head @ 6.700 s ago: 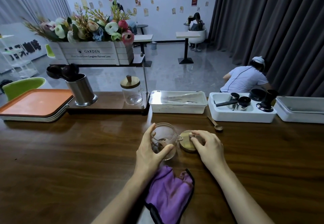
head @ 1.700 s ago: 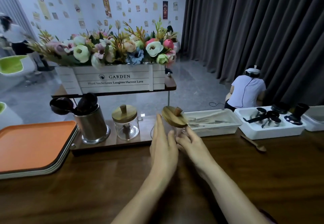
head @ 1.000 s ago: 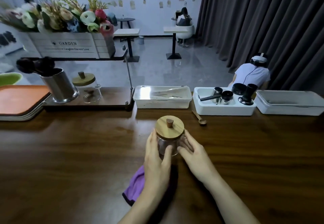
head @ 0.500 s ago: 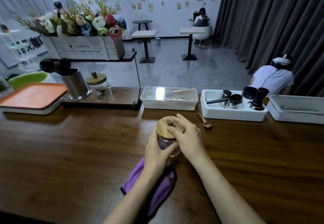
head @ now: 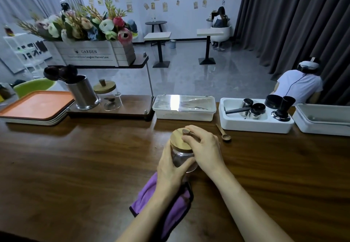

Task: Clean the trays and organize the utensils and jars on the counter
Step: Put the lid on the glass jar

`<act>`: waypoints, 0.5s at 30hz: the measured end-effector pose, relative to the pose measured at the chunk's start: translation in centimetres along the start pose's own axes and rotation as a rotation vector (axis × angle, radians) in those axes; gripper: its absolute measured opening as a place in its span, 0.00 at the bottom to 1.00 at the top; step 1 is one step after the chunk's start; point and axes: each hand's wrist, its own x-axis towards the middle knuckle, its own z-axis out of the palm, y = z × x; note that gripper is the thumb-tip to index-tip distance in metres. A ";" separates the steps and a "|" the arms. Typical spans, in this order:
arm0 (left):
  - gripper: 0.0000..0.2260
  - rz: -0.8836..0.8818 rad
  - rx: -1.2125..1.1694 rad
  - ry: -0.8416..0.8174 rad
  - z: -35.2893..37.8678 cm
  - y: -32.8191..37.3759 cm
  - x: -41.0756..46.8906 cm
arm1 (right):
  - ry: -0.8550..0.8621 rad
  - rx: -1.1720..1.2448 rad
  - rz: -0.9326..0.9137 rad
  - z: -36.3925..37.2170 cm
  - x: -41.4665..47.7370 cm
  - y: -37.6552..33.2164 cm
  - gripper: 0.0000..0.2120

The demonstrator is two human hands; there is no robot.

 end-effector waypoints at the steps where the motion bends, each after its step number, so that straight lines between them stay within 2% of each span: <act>1: 0.38 0.010 0.013 0.008 0.0 0.1 -0.1 | 0.050 0.079 0.010 -0.4 0.5 -0.5 0.04; 3: 0.36 0.021 0.031 0.028 0.0 0.3 -0.1 | 0.171 0.201 -0.019 -1.9 2.4 -1.5 0.07; 5: 0.35 0.021 0.047 0.025 -0.1 0.4 -0.2 | 0.205 0.169 -0.034 -4.2 4.5 -1.7 0.07; 11: 0.38 0.028 0.084 0.075 -2.0 -1.2 -0.1 | 0.060 -0.273 0.287 -5.1 1.3 5.7 0.05; 15: 0.42 0.023 0.103 0.063 -2.4 -1.6 -0.2 | -0.060 -0.391 0.241 -3.8 -0.8 7.9 0.05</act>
